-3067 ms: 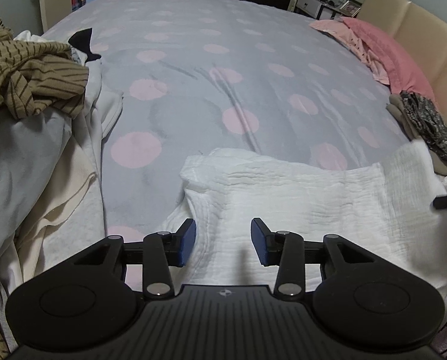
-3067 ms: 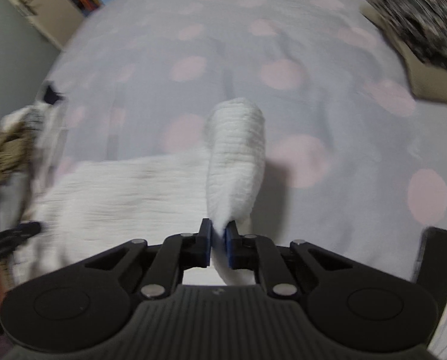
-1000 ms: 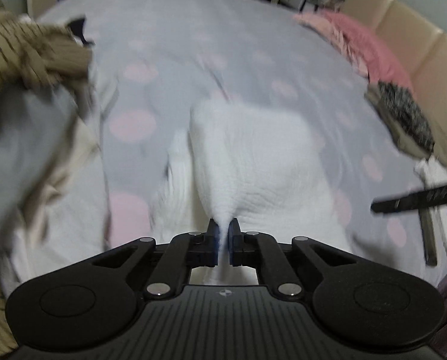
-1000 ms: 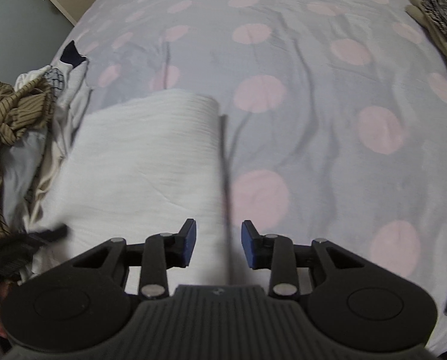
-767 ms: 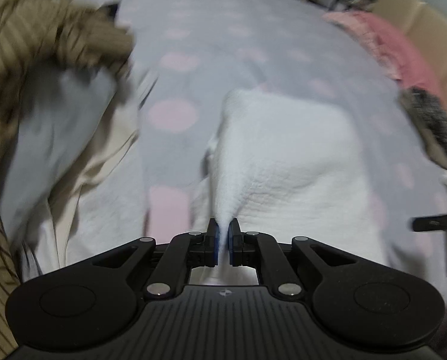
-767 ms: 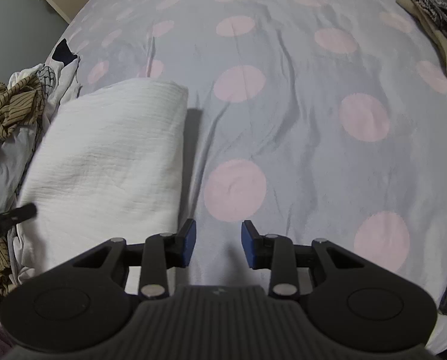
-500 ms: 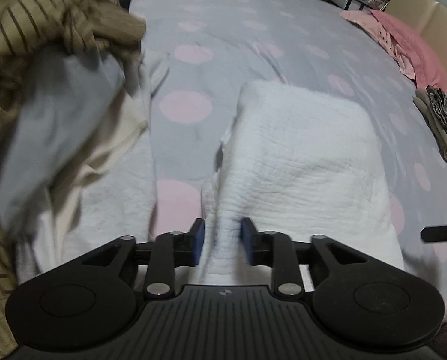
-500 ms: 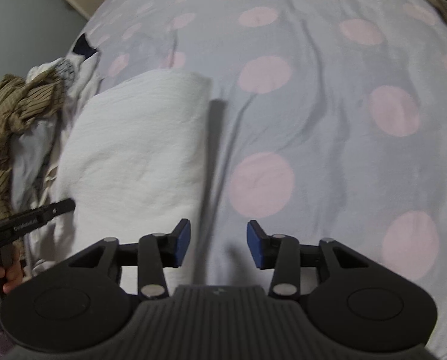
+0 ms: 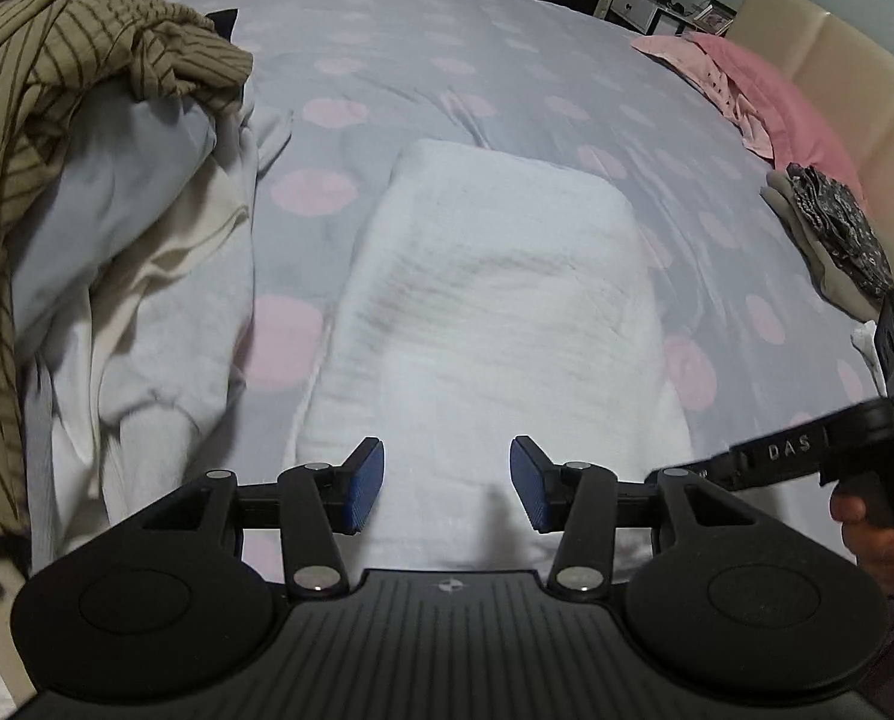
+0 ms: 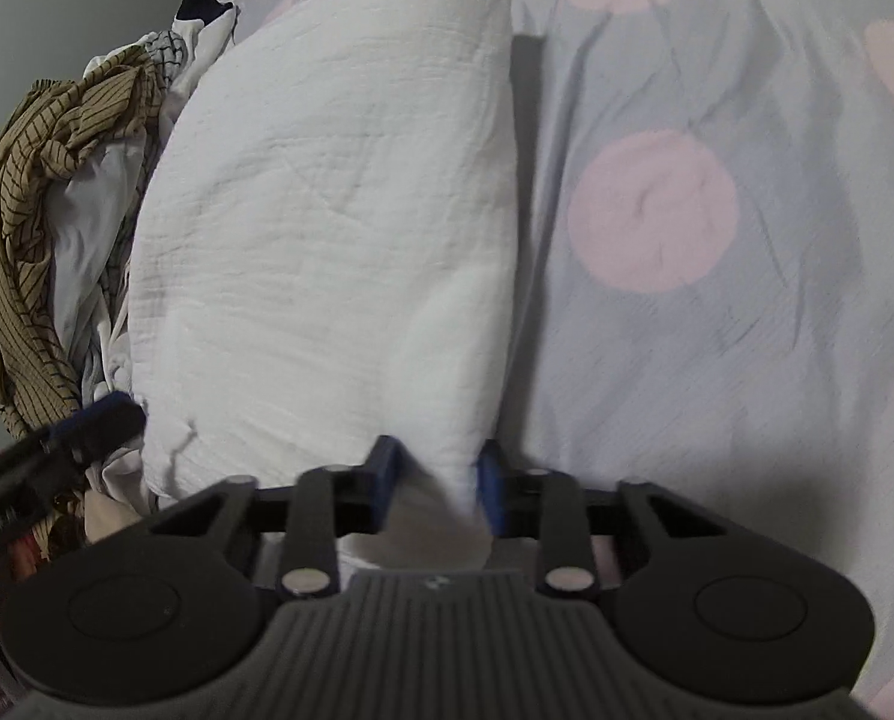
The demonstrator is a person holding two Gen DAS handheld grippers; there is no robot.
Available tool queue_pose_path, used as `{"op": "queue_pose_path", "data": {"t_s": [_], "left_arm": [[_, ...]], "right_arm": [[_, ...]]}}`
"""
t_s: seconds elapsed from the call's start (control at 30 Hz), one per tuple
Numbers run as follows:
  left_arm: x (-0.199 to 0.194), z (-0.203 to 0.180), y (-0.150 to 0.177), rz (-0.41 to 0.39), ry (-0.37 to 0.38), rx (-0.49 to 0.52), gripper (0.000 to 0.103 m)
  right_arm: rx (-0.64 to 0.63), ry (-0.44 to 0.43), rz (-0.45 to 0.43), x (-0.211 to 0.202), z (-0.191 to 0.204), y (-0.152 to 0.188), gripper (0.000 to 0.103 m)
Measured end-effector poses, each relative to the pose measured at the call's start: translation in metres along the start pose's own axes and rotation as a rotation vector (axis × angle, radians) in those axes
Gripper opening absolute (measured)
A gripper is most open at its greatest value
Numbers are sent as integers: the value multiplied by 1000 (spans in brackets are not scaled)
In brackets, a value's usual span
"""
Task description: Fold clothes
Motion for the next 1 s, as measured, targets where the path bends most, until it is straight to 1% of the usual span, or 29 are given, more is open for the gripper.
{"op": "queue_pose_path", "data": {"t_s": [0.07,0.2,0.33,0.5,0.6,0.63,0.67,0.73,0.8,0.83,0.9,1.0], "left_arm": [[-4,0,4,-1,1,-13,44],[-13,2,9,-15,-8,-37,44],[-23,2,13,-34,-12,-57,44],[-29,1,24,-36,-24,-72,45],[-29,4,31,-27,-33,-96,45],[-29,5,34,-24,-38,-110,46],[-29,7,36,-20,-41,-127,46],[-29,10,41,-15,-41,-174,46],[-32,14,45,-18,-40,-238,54],[-33,16,48,-21,-44,-272,56],[-35,17,52,-21,-52,-318,59],[-33,16,58,-8,-55,-362,62]], "right_arm": [[0,4,-7,-5,4,3,16],[35,-23,0,-19,13,16,14],[72,-35,10,-29,26,44,14],[119,-53,50,-26,42,83,13],[81,-15,43,-19,51,91,14],[64,3,41,-17,52,90,14],[57,16,46,-16,52,89,18],[47,36,58,-14,50,86,21],[14,69,67,-16,50,86,28],[-5,84,65,-18,50,85,31],[-44,114,52,-25,48,83,32],[-122,152,16,-42,43,76,36]]}}
Point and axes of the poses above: each gripper's, at about its wrist camera, not at the fingertips, and x roughly the way its jaws point, z to its left, y to its underside, the point moved 2 cm from there along x, roughly the way its jaws point, and after that the axes turned 8 degrees about y, right-handed, at the moved point
